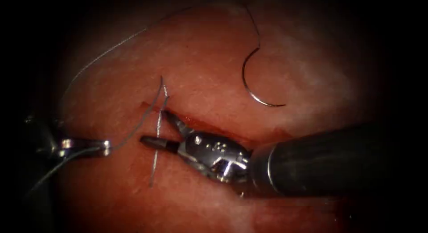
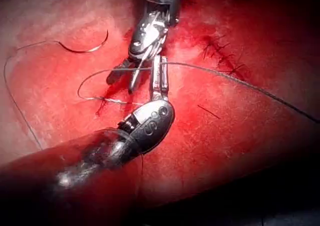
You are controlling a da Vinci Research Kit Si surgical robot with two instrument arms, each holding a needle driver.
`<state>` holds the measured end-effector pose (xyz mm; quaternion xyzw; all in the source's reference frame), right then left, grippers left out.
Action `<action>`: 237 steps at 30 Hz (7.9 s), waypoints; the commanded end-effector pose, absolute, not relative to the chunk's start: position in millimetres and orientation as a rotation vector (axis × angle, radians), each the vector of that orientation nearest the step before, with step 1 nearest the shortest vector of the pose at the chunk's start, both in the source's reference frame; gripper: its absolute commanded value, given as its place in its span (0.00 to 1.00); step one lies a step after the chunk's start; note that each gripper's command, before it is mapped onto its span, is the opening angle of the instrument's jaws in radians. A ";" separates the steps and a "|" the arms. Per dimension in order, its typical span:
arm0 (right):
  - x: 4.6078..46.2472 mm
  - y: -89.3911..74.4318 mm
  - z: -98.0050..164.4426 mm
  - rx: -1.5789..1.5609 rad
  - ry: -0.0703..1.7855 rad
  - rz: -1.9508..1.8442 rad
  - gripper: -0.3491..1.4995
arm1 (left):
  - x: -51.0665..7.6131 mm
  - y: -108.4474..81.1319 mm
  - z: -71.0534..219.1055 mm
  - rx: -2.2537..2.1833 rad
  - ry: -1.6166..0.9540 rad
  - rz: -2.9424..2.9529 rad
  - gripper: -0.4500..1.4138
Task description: Wound Closure
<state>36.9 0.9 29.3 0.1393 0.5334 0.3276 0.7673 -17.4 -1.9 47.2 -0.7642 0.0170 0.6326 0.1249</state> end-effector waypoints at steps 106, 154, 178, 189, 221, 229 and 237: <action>42.7 2.8 34.7 0.908 0.897 -0.952 0.57 | -16.2 0.9 65.3 -2.109 -0.047 2.030 0.00; 36.9 8.4 36.7 0.842 1.218 -0.225 0.00 | -16.7 -14.1 59.2 -2.084 -0.143 2.073 0.00; 37.0 13.4 39.5 0.723 1.068 -0.277 0.00 | -13.8 -20.6 56.1 -2.078 -0.205 2.073 0.00; 36.9 14.4 41.4 0.669 1.043 -0.233 0.00 | -13.5 -24.0 55.7 -2.060 -0.229 2.077 0.00; 35.2 15.4 45.2 0.530 1.057 0.216 0.00 | -12.2 -29.7 56.0 -2.027 -0.290 2.060 0.00; 35.1 12.9 43.0 0.528 1.169 0.413 0.78 | -13.5 -24.0 51.8 -2.046 -0.256 2.079 0.00; 28.7 15.5 36.9 0.448 1.182 0.756 0.94 | -15.1 -14.5 43.8 -2.113 -0.099 2.151 0.00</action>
